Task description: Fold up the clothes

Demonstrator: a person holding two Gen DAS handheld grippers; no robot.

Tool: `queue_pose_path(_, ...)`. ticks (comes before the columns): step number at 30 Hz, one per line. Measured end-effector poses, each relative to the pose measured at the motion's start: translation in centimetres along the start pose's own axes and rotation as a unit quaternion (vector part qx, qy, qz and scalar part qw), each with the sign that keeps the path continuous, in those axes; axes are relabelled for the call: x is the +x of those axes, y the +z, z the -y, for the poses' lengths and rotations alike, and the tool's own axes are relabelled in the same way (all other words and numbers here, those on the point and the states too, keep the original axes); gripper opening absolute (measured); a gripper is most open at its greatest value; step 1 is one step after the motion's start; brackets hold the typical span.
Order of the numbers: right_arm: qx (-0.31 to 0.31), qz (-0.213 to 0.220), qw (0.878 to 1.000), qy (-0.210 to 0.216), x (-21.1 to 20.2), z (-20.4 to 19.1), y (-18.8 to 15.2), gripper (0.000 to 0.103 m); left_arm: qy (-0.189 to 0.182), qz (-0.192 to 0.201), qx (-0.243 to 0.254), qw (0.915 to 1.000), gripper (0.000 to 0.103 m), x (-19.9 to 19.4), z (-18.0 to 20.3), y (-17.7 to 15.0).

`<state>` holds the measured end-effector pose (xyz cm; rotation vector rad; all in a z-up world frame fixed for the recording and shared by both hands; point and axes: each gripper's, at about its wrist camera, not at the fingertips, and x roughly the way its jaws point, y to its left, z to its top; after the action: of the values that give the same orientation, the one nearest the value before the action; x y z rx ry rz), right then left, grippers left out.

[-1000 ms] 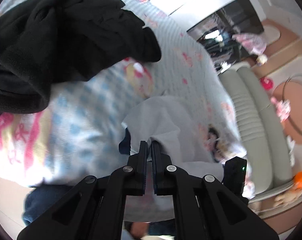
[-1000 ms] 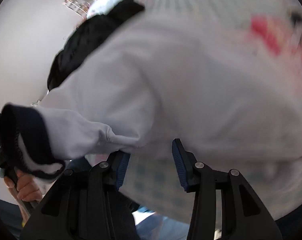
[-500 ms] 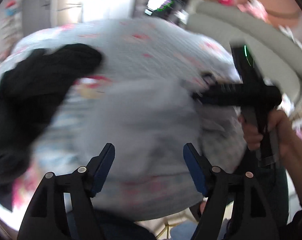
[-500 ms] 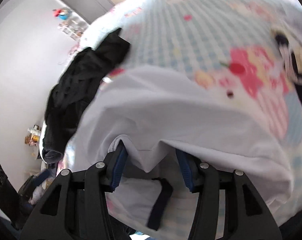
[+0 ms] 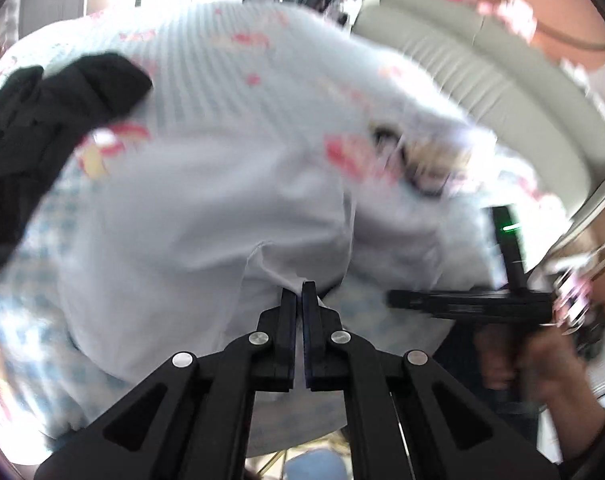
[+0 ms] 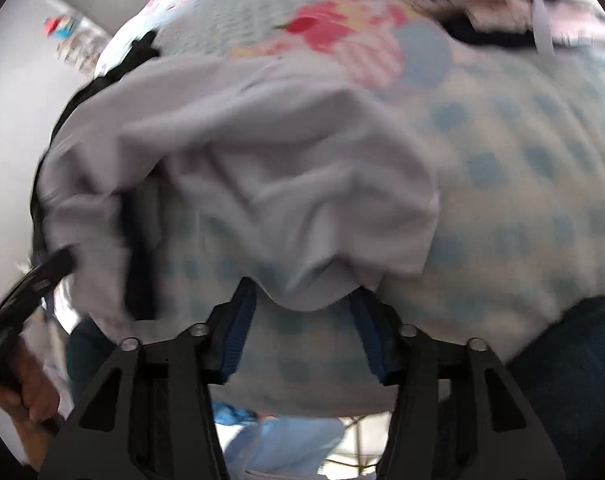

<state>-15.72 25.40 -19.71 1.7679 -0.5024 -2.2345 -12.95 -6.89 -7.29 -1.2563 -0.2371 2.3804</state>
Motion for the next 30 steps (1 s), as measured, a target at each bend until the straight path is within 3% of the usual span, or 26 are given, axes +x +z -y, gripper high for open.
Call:
queue_pose_path(3, -0.045, 0.031, 0.998, -0.043, -0.1, -2.4, 5.0, 0.046, 0.015, 0.06, 0.003, 0.9981, 0.002, -3.6, -1.6, 4.3)
queue_pose_path(5, -0.093, 0.077, 0.99, -0.075, -1.9, -5.7, 10.4, 0.04, 0.035, 0.12, -0.023, 0.9919, 0.002, -7.8, -3.5, 8.7)
queue_pose_path(7, -0.11, 0.15, 0.981, -0.061, -6.2, -9.5, 14.9, 0.04, 0.056, 0.155, -0.07, 0.9837, 0.003, -10.1, -6.6, 11.8)
queue_pose_path(8, -0.115, 0.193, 0.973, -0.042, -8.7, -11.3, 16.2, 0.04, 0.102, 0.16, -0.101, 0.9767, 0.004, -10.3, -8.8, 12.9)
queue_pose_path(9, -0.12, 0.233, 0.965, -0.023, -11.1, -13.1, 17.3, 0.043, 0.136, 0.14, -0.129, 0.9721, 0.004, -9.6, -10.9, 12.8)
queue_pose_path(10, -0.127, 0.254, 0.959, -0.005, -12.6, -14.4, 17.7, 0.056, 0.17, 0.12, -0.158, 0.9653, 0.004, -8.8, -12.9, 12.7)
queue_pose_path(11, -0.136, 0.254, 0.957, 0.01, -13.2, -15.5, 17.6, 0.067, 0.167, 0.105, -0.177, 0.9643, 0.005, -8.0, -14.2, 11.9)
queue_pose_path(13, -0.149, 0.216, 0.965, 0.026, -11.2, -16.1, 16.6, 0.068, 0.151, 0.084, -0.206, 0.9632, 0.009, -6.7, -15.9, 9.2)
queue_pose_path(15, -0.146, 0.158, 0.976, 0.029, -7.3, -15.4, 14.8, 0.068, 0.135, 0.068, -0.23, 0.9614, 0.021, -5.3, -17.1, 6.2)
queue_pose_path(17, -0.133, 0.097, 0.986, 0.029, -3.0, -14.0, 12.8, 0.059, 0.123, 0.064, -0.241, 0.9606, 0.023, -4.4, -17.2, 4.4)
queue_pose_path(19, -0.106, 0.056, 0.991, 0.06, -0.6, -12.7, 10.6, 0.059, 0.111, 0.06, -0.251, 0.9596, 0.03, -3.5, -17.2, 2.6)
queue_pose_path(20, -0.093, 0.038, 0.992, 0.076, 0.5, -12.1, 9.5, 0.059, 0.122, 0.064, -0.243, 0.9603, 0.044, -3.4, -17.0, 2.0)
queue_pose_path(21, -0.086, 0.029, 0.991, 0.096, 1.0, -11.9, 8.4, 0.059, 0.133, 0.068, -0.234, 0.9607, 0.061, -3.3, -16.8, 1.4)
queue_pose_path(22, -0.079, 0.022, 0.99, 0.113, 1.5, -11.7, 7.3, 0.06, 0.147, 0.068, -0.224, 0.961, 0.066, -3.3, -16.6, 1.0)
queue_pose_path(26, -0.059, 0.001, 0.993, 0.105, 3.7, -10.5, 4.4, 0.07, 0.205, 0.041, -0.186, 0.9601, 0.069, -3.1, -15.9, -1.5)
queue_pose_path(28, -0.04, -0.02, 0.993, 0.113, 5.3, -10.0, 4.4, 0.071, 0.206, 0.019, -0.189, 0.9599, 0.076, -2.4, -16.4, -2.5)
queue_pose_path(30, -0.029, -0.018, 0.99, 0.137, 6.3, -10.6, 4.9, 0.078, 0.192, 0.006, -0.233, 0.9533, 0.076, -1.0, -17.8, -2.6)
